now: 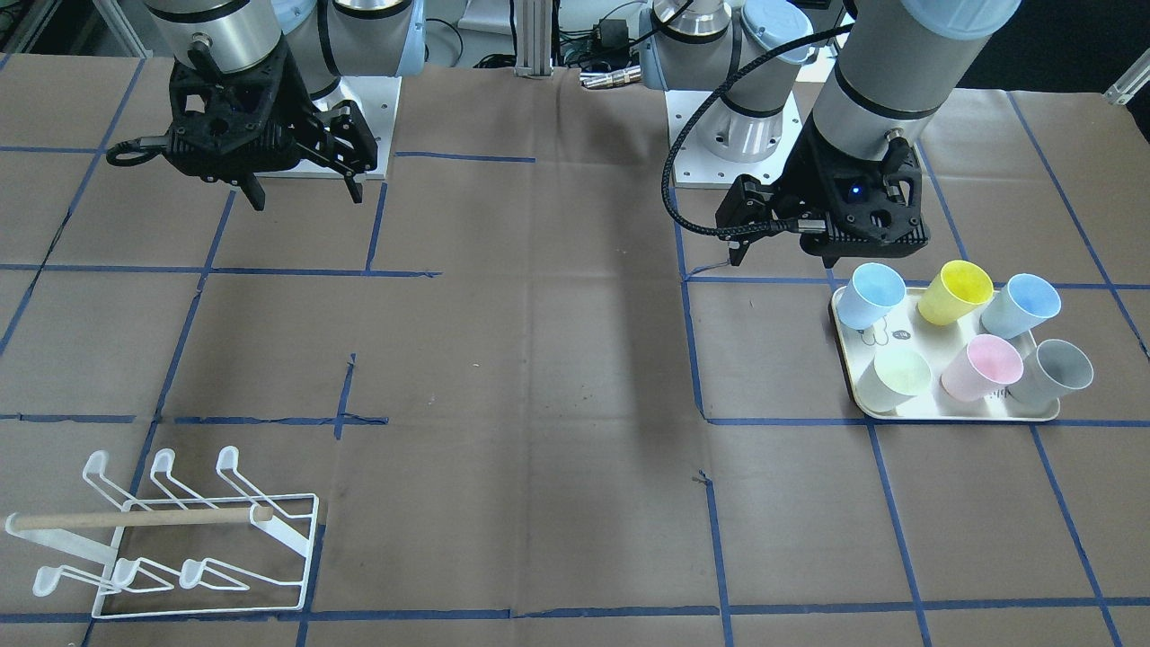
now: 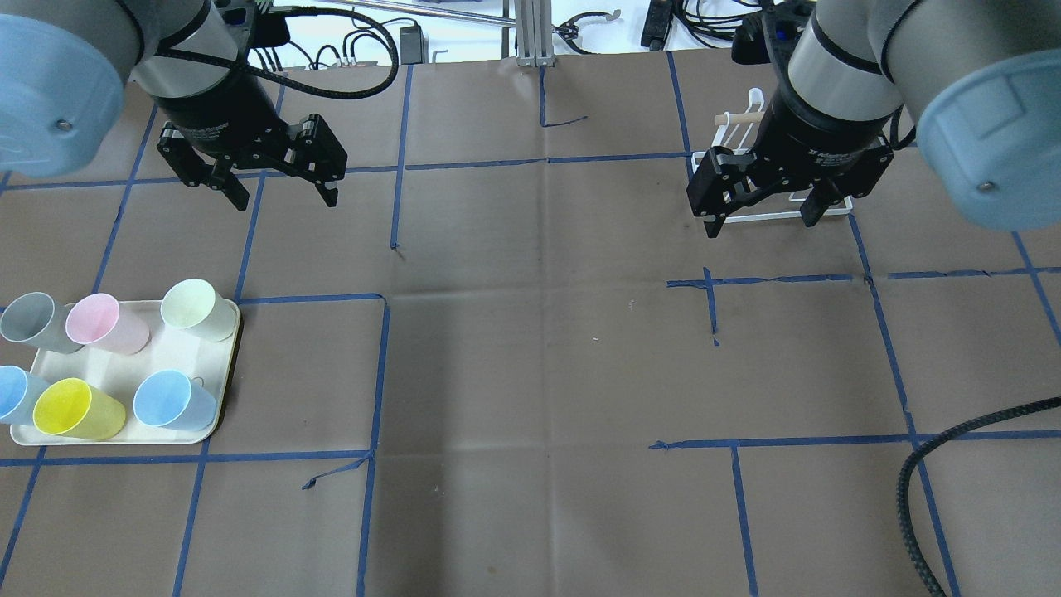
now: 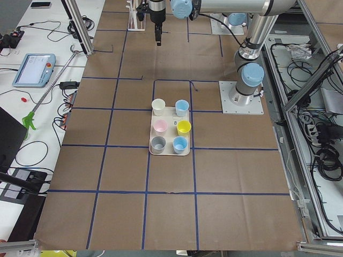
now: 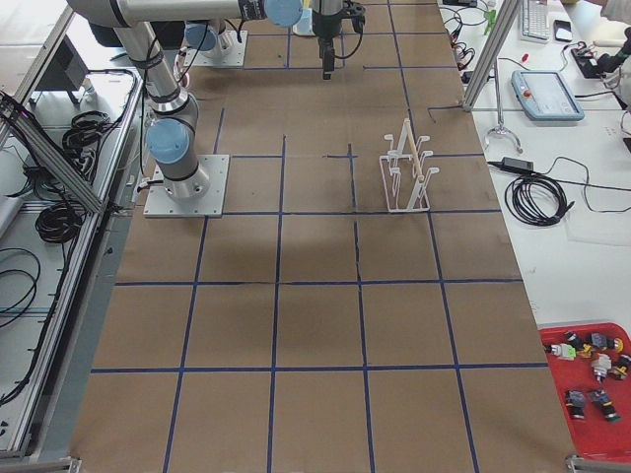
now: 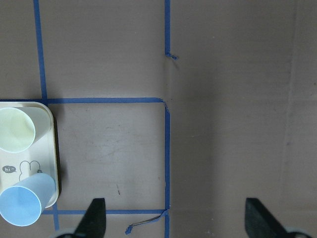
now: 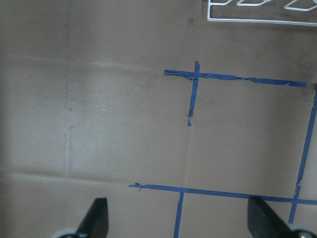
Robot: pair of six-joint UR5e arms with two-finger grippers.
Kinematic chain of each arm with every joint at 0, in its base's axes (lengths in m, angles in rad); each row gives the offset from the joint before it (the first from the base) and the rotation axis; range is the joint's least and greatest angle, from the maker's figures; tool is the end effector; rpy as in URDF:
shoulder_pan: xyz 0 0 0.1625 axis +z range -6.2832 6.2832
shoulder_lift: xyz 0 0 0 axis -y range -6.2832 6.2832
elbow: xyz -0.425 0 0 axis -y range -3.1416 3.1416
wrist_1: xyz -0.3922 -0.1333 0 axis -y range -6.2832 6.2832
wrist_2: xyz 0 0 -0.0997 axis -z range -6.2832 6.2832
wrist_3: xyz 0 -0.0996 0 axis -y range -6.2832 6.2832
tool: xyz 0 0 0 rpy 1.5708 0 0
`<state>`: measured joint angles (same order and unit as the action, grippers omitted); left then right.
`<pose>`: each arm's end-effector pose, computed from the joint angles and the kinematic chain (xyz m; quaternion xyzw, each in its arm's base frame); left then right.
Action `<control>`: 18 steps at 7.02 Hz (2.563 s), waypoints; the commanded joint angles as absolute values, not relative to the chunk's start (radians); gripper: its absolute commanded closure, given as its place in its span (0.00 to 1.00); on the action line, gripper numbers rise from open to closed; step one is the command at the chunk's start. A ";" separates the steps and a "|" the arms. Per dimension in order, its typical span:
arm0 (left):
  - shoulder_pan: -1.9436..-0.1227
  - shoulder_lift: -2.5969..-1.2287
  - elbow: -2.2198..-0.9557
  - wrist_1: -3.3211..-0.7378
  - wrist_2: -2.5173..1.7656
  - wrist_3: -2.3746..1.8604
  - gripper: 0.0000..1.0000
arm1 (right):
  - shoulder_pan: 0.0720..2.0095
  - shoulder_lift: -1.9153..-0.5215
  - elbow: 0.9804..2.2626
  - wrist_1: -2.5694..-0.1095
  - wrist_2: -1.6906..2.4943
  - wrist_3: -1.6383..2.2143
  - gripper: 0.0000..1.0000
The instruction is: Transfer IKEA cup to right arm and place on rack
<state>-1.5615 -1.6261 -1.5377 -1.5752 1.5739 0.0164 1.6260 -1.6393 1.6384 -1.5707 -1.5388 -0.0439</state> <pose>-0.1282 -0.5138 0.4759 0.0036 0.9999 0.0133 0.0014 0.1618 -0.4547 0.4874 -0.0495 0.9986 -0.0003 0.0160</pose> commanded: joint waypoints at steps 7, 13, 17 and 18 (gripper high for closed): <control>-1.560 -1.629 -1.540 -1.575 1.580 0.026 0.00 | 1.624 -1.634 1.646 -1.572 -1.539 -0.040 0.00; -1.266 -1.626 -1.607 -1.537 1.569 0.399 0.00 | 1.624 -1.634 1.640 -1.565 -1.539 -0.038 0.00; -1.193 -1.634 -1.683 -1.453 1.578 0.482 0.00 | 1.624 -1.635 1.640 -1.562 -1.537 -0.040 0.00; -1.193 -1.638 -1.718 -1.398 1.574 0.482 0.00 | 1.624 -1.634 1.638 -1.562 -1.537 -0.041 0.00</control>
<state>-1.1956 -1.6331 -1.6815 -1.4505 1.5775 0.4802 1.6245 -1.6348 1.6394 -1.5617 -1.5376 -0.0401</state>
